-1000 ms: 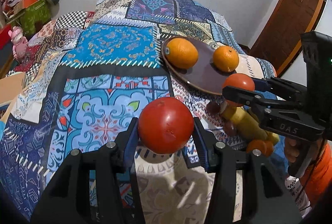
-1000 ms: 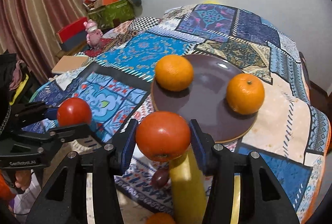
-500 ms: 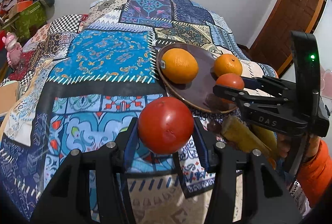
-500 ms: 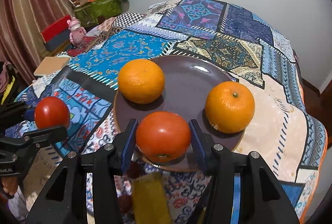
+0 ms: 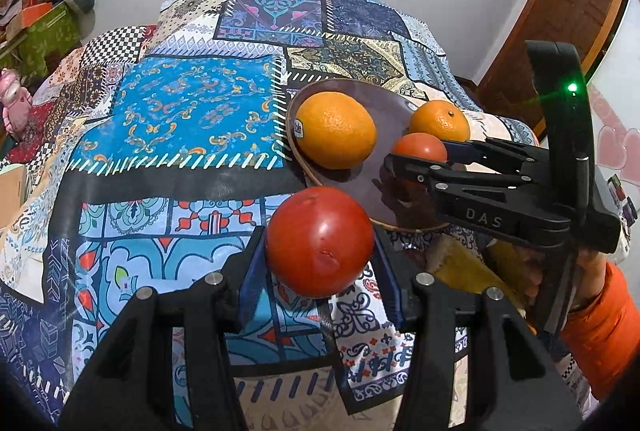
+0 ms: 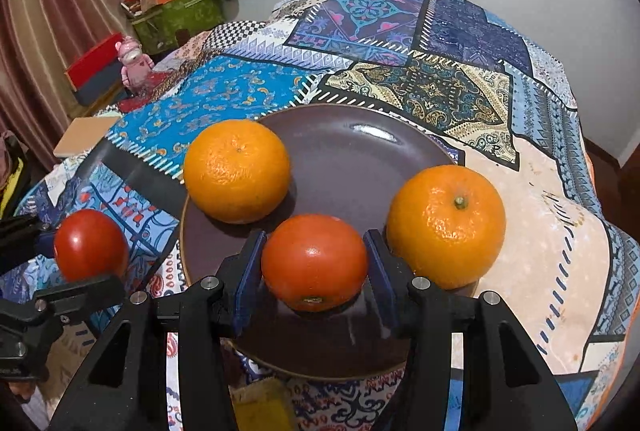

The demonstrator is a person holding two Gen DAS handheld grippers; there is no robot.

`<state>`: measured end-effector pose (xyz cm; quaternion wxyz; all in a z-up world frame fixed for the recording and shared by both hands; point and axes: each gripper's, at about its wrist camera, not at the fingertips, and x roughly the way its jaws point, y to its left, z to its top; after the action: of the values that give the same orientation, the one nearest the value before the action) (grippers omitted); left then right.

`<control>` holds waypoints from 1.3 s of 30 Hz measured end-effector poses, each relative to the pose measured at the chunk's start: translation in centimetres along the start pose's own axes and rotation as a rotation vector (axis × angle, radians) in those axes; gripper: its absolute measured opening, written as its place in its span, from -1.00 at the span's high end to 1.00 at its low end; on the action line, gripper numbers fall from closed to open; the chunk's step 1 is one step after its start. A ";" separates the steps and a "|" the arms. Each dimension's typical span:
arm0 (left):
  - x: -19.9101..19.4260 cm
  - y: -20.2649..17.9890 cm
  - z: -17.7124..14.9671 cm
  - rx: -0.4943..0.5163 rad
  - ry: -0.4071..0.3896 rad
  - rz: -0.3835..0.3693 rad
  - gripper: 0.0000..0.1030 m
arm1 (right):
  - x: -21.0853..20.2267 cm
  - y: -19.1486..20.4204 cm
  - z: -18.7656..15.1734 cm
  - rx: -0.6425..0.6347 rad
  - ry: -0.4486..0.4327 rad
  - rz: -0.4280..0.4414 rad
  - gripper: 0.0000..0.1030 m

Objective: Organize fruits
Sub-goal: 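Carry both held tomatoes to the plate and lower them beside the oranges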

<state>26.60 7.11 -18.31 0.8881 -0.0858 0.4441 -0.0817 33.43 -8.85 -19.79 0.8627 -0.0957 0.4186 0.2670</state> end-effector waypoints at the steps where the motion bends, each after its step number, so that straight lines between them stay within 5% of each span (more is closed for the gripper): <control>1: 0.0 0.0 0.1 0.000 0.000 0.001 0.03 | 0.0 0.0 0.1 -0.001 0.002 0.000 0.10; 8: 0.0 -0.3 0.8 0.000 -0.002 0.002 0.03 | 0.5 -0.4 0.2 0.009 0.040 0.013 0.09; 14: -0.2 -0.7 1.6 -0.014 -0.011 -0.006 0.03 | -0.8 -0.5 0.3 0.005 -0.004 0.014 -0.10; 39: 4.4 -6.8 7.5 0.064 0.035 -0.005 0.03 | -6.3 -6.2 -0.5 0.044 -0.127 -0.031 -0.11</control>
<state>34.72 0.08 -15.76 0.8824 -0.0569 0.4563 -0.0995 33.30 -16.65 -15.61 0.8934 -0.0659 0.3674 0.2500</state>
